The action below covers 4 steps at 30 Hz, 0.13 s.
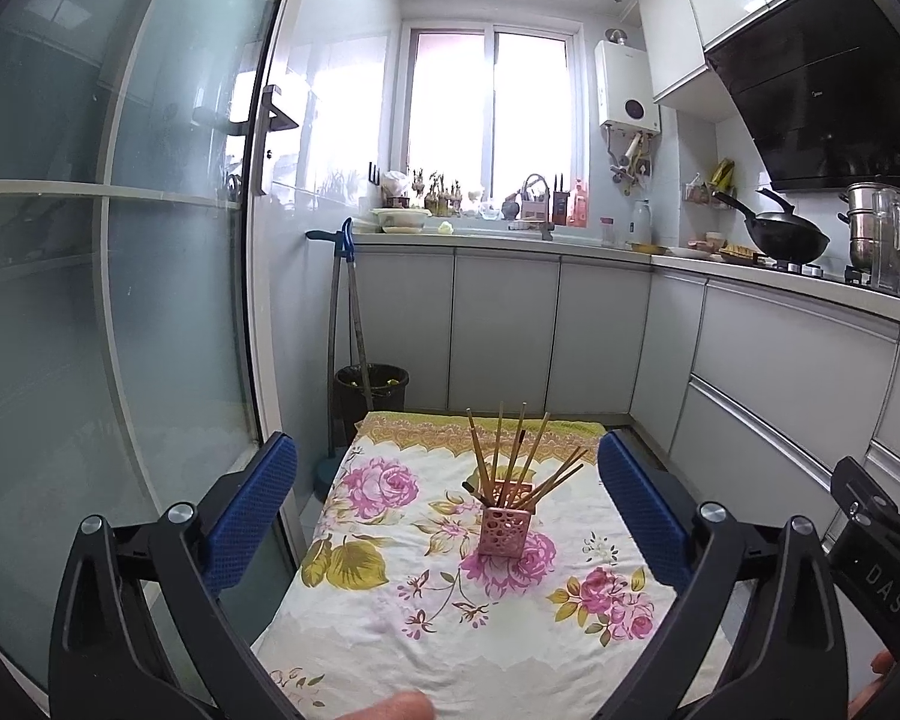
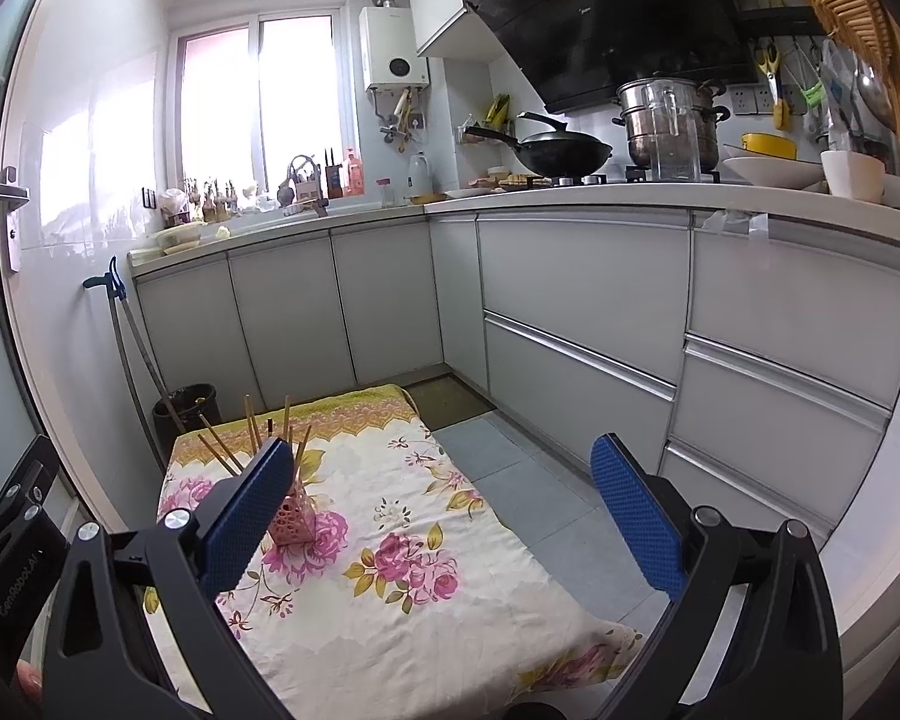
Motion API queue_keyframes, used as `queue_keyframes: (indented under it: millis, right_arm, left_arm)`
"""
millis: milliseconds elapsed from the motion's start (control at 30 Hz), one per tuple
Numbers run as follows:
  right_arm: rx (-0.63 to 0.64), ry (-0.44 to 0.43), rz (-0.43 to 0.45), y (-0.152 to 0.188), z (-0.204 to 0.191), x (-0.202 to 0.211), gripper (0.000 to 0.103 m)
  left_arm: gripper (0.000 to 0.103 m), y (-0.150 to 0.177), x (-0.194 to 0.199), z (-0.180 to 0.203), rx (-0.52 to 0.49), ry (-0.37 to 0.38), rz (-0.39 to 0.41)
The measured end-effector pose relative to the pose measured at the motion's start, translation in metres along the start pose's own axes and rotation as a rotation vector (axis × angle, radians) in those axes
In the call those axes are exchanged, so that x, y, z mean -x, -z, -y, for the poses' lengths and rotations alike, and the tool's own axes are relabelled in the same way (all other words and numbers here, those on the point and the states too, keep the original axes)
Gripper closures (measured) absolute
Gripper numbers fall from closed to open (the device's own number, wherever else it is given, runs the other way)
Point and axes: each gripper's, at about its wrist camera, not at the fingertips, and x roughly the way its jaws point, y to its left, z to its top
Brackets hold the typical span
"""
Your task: Organize utensils
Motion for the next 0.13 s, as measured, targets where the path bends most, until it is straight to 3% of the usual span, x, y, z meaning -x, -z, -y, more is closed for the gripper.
queue_keyframes:
  millis: [133]
  right_arm:
    - [0.004, -0.001, -0.002, 0.0013, -0.0012, -0.0007, 0.006]
  left_arm:
    - [0.007, 0.0012, -0.0037, -0.0012, 0.013, -0.012, -0.016]
